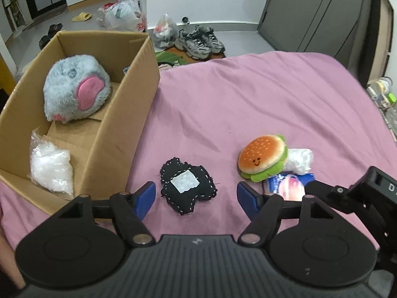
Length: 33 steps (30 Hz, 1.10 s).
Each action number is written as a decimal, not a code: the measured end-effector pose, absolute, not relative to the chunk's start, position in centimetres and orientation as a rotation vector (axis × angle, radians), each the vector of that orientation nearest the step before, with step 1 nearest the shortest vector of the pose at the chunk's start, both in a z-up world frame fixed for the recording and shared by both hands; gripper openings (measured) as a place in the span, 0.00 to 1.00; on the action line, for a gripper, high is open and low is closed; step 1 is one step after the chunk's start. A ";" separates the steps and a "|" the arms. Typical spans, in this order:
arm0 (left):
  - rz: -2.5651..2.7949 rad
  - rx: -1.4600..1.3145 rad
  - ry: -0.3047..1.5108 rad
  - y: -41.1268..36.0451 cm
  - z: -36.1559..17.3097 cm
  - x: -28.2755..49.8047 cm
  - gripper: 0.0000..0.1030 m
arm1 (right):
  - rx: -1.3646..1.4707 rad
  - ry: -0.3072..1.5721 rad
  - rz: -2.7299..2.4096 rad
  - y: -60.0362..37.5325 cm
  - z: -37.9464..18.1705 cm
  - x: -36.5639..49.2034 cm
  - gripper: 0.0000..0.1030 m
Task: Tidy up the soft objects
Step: 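Close the left tool on the black patch while the right tool grasps the tissue pack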
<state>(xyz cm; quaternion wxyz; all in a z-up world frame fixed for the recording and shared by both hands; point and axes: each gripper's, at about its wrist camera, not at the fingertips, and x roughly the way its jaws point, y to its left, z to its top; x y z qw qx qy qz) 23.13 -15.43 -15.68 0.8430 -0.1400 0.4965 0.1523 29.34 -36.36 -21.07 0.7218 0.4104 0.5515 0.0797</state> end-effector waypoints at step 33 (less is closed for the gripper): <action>0.275 -0.409 0.988 -14.2 -15.1 20.8 0.34 | 0.802 1.143 0.154 -36.8 -18.5 27.1 0.20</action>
